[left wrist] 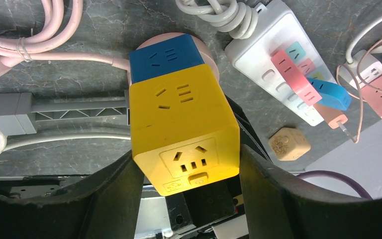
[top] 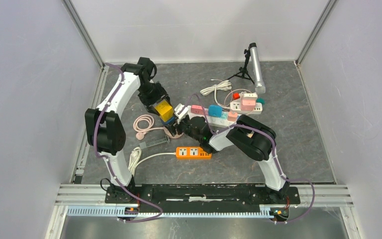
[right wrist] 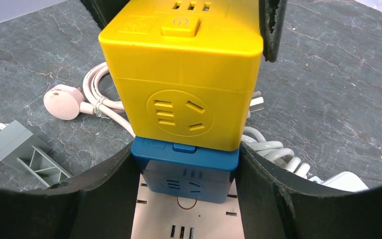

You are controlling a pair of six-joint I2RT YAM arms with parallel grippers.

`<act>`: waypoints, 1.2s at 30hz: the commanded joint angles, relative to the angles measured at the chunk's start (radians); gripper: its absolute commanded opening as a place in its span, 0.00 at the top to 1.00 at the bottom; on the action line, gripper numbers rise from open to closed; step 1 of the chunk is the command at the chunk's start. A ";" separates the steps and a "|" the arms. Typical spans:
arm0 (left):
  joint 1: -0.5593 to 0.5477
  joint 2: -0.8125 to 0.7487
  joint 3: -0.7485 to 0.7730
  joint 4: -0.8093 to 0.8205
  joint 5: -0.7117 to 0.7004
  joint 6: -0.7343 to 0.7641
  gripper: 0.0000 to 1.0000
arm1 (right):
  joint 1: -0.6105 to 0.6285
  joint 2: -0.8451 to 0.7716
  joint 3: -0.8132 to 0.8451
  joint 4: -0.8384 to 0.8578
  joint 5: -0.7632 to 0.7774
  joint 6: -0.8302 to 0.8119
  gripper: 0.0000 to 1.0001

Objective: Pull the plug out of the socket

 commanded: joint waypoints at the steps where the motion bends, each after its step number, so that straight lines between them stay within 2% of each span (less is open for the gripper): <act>1: -0.007 -0.123 0.022 0.065 0.087 0.075 0.98 | 0.005 0.036 -0.049 -0.140 -0.027 0.015 1.00; 6: -0.091 -0.128 -0.063 0.060 -0.110 0.072 0.98 | 0.004 0.038 -0.028 -0.168 -0.054 0.008 1.00; 10: -0.101 -0.122 -0.065 0.020 -0.151 0.103 0.98 | 0.004 0.038 -0.035 -0.167 -0.065 0.007 1.00; 12: -0.068 -0.124 -0.036 0.007 -0.117 0.128 0.98 | 0.004 0.038 -0.043 -0.161 -0.075 0.011 1.00; 16: 0.029 -0.139 -0.036 0.043 0.113 0.127 0.98 | 0.005 0.042 -0.048 -0.153 -0.087 0.018 1.00; 19: 0.019 -0.149 -0.045 0.087 0.176 0.074 0.98 | 0.005 0.046 -0.037 -0.165 -0.084 0.018 1.00; 21: -0.020 -0.150 -0.049 0.098 0.140 0.056 0.98 | 0.005 0.050 -0.028 -0.177 -0.082 0.017 1.00; 23: -0.064 -0.142 -0.050 0.072 0.034 0.068 0.98 | 0.006 0.052 -0.022 -0.186 -0.081 0.012 1.00; 27: -0.073 -0.144 -0.116 0.066 -0.067 0.074 0.98 | 0.008 0.049 -0.017 -0.200 -0.076 0.008 1.00; 31: -0.022 -0.152 -0.090 0.067 0.020 0.079 0.98 | 0.008 0.052 -0.023 -0.203 -0.073 0.007 1.00; 34: 0.017 -0.178 -0.106 0.139 0.178 0.016 0.98 | 0.010 0.056 -0.026 -0.198 -0.073 0.009 1.00; 36: 0.008 -0.192 -0.109 0.163 0.189 -0.028 0.98 | 0.011 0.057 -0.021 -0.203 -0.072 0.009 1.00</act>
